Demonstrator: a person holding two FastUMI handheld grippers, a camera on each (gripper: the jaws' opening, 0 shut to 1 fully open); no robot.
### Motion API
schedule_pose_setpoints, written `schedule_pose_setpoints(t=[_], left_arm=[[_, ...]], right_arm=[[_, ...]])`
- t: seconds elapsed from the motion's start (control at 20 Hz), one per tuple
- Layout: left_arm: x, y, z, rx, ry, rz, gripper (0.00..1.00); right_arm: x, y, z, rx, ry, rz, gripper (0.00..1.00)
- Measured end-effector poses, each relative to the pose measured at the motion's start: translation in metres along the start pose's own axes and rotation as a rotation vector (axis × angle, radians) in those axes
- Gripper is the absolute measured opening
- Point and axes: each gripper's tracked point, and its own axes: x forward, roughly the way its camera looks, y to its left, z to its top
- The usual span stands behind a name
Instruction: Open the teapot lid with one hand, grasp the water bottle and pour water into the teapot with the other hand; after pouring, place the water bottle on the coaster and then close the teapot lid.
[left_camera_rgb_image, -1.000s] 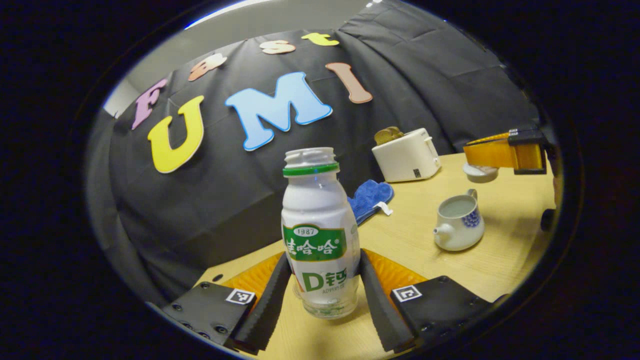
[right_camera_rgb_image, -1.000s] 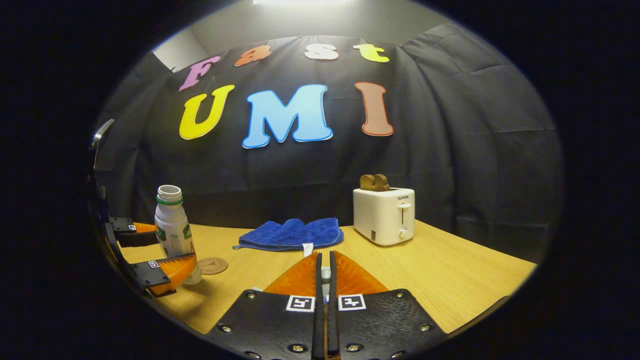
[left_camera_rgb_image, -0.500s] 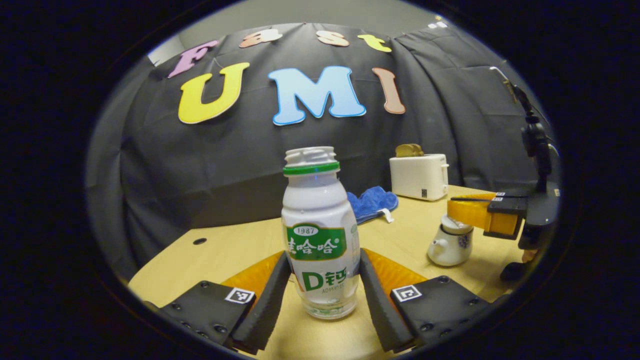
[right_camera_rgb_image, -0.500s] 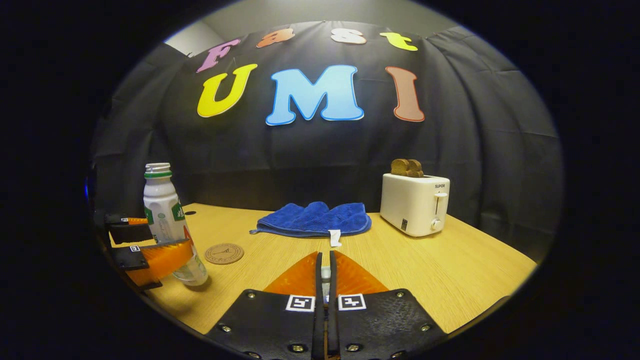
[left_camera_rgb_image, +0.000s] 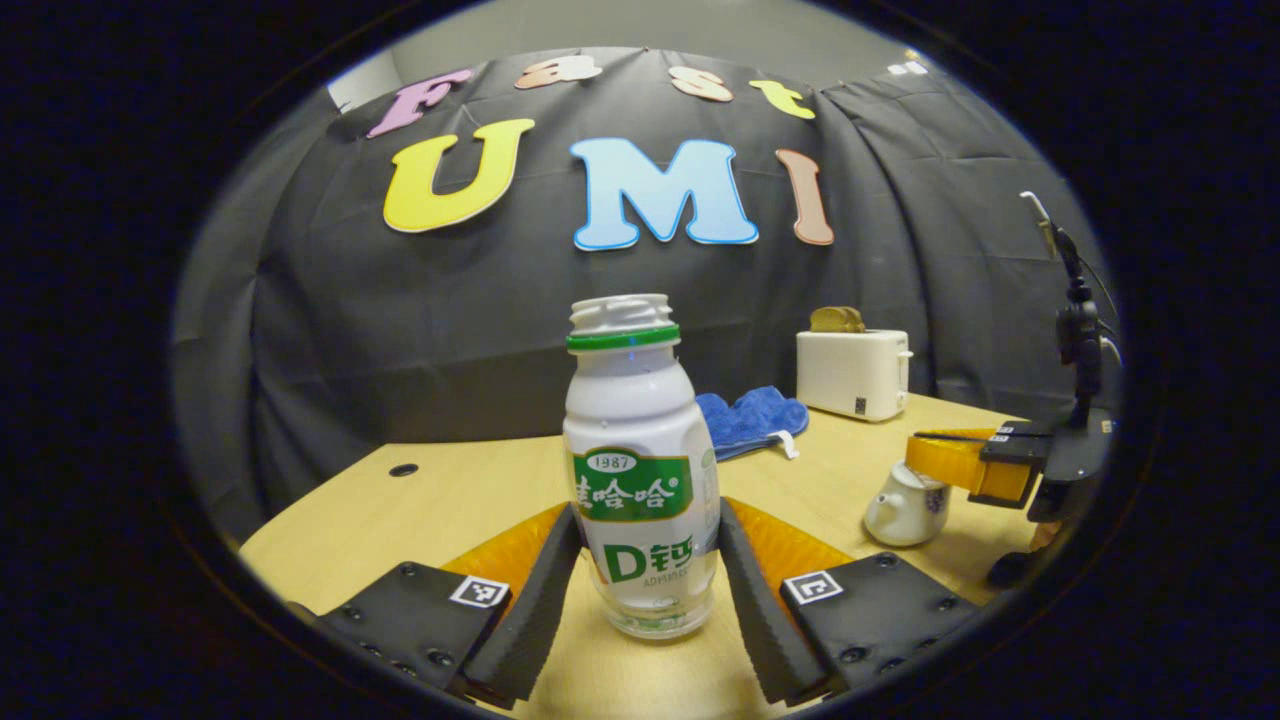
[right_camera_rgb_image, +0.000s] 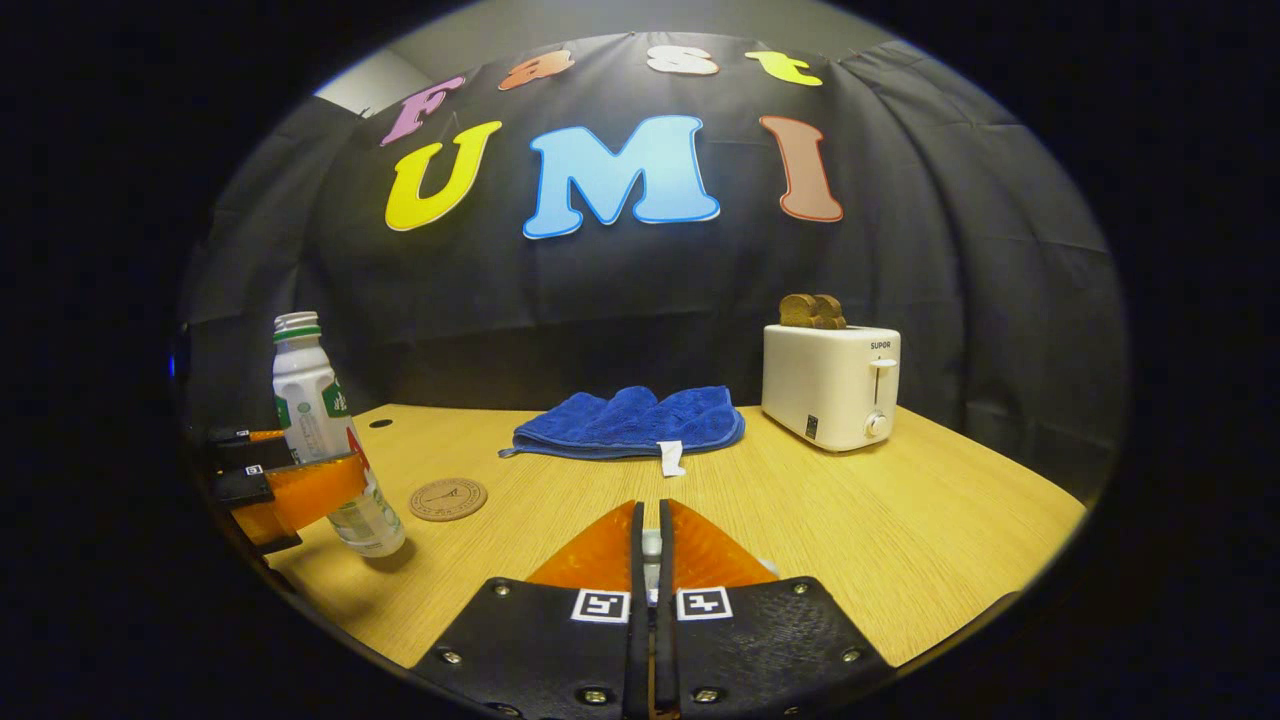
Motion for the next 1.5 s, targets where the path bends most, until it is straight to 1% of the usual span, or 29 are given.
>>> schedule_pose_setpoints(t=[0.1,0.2,0.25,0.3,0.35,0.55,0.6,0.65,0.85,0.9,1.0,1.1,1.25,1.35,1.45,1.5], left_arm=[[0.004,0.000,-0.001,-0.019,0.004,0.000,0.83],[0.011,0.002,-0.001,-0.043,0.005,-0.006,0.84],[0.015,0.004,0.000,-0.056,0.005,-0.008,0.85],[0.017,0.007,0.002,-0.061,0.003,-0.007,0.89],[0.020,0.009,0.002,-0.063,-0.001,-0.007,0.89],[0.040,0.017,0.006,-0.039,-0.013,0.002,0.89],[0.046,0.019,0.010,-0.030,-0.021,0.003,0.84],[0.053,0.021,0.010,-0.016,-0.024,0.005,0.89],[0.079,0.023,0.016,0.020,-0.026,-0.003,0.89],[0.084,0.026,0.018,0.016,-0.027,-0.005,0.84],[0.098,0.027,0.021,0.009,-0.037,-0.008,0.89],[0.108,0.025,0.019,0.022,-0.039,-0.017,0.89],[0.116,0.021,0.007,0.021,-0.023,-0.027,0.89],[0.120,0.024,-0.005,0.015,0.001,-0.015,0.89],[0.119,0.027,-0.001,-0.006,-0.008,-0.010,0.89],[0.118,0.026,-0.007,-0.006,0.000,-0.007,0.89]], right_arm=[[0.000,0.000,0.000,-0.003,0.000,-0.004,0.03],[-0.001,-0.003,0.000,-0.003,-0.001,-0.017,0.12],[-0.004,0.003,-0.001,0.014,-0.002,0.014,0.33],[-0.009,0.004,0.004,0.027,-0.010,0.021,0.54],[-0.008,0.006,0.006,0.034,-0.024,0.031,0.78],[-0.020,0.008,0.026,0.000,-0.112,0.025,0.78],[-0.021,0.012,0.025,-0.014,-0.117,0.033,0.78],[-0.022,0.015,0.025,-0.024,-0.117,0.043,0.78],[-0.028,0.022,0.029,-0.050,-0.133,0.063,0.78],[-0.029,0.022,0.030,-0.052,-0.141,0.064,0.78],[-0.028,0.022,0.031,-0.051,-0.145,0.064,0.78],[-0.027,0.019,0.027,-0.054,-0.133,0.056,0.78],[-0.027,0.018,0.028,-0.060,-0.131,0.049,0.78],[-0.027,0.017,0.029,-0.063,-0.135,0.045,0.78],[-0.027,0.016,0.029,-0.058,-0.136,0.045,0.78],[-0.027,0.015,0.029,-0.057,-0.135,0.042,0.78]])
